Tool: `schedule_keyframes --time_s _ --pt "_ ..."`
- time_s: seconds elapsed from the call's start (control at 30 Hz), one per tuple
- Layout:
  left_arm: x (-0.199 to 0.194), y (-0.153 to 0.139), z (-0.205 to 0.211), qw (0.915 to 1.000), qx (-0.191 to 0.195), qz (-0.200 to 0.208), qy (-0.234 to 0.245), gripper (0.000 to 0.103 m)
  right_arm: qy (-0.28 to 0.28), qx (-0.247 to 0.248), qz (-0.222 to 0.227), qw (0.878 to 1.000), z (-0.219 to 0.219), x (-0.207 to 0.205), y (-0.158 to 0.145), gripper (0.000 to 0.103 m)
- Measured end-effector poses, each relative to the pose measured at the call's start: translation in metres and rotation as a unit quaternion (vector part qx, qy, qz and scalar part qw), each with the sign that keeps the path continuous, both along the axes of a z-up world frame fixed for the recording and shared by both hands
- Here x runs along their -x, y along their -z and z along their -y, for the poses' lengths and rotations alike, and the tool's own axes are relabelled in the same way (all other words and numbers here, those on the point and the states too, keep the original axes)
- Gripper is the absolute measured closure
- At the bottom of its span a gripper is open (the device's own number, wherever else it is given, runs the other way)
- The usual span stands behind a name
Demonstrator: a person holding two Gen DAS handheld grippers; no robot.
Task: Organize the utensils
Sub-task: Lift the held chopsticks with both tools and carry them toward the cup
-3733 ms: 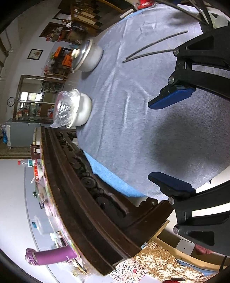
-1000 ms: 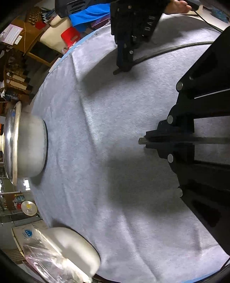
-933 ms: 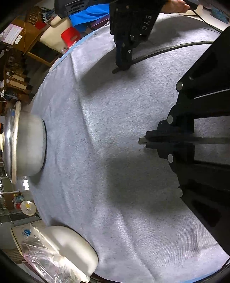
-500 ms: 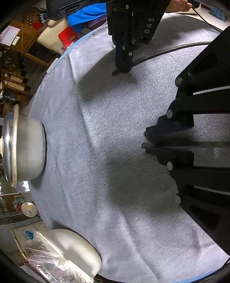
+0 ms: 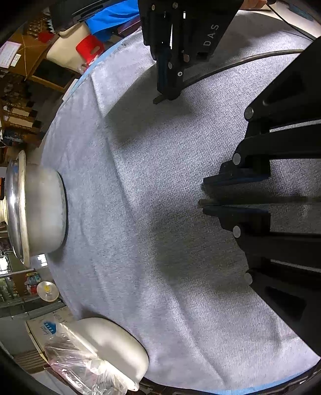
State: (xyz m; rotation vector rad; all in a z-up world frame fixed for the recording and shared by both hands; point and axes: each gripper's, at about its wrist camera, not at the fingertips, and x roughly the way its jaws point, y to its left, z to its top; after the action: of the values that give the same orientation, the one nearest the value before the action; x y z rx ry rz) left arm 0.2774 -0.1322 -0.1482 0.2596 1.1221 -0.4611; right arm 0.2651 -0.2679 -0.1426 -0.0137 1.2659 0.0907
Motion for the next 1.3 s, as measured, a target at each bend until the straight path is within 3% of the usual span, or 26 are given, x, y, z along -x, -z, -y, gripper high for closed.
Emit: schedule_keyframes --time_s 0.13,0.23,0.6,1.03,1.3 --pt "0.001 0.000 0.001 1.0000 -0.004 0.006 0.001 0.088 -0.001 0.004 0.005 1.000 -0.002 0.004 -0.002 0.093" --pt "0.004 0.000 0.000 0.9998 -0.011 0.017 0.001 0.098 0.000 0.002 0.009 1.000 0.000 0.004 0.001 0.093" --pt "0.016 -0.011 -0.026 0.9982 -0.009 0.048 -0.035 0.098 0.025 -0.051 0.038 0.998 0.016 0.025 -0.002 0.096" --pt "0.050 -0.058 -0.088 0.9897 -0.002 0.101 -0.102 0.098 0.032 -0.079 0.134 0.987 0.032 0.078 -0.062 0.096" --pt "0.089 -0.100 -0.145 0.9735 0.033 0.150 -0.169 0.098 0.054 -0.091 0.191 0.976 0.052 0.119 -0.101 0.096"
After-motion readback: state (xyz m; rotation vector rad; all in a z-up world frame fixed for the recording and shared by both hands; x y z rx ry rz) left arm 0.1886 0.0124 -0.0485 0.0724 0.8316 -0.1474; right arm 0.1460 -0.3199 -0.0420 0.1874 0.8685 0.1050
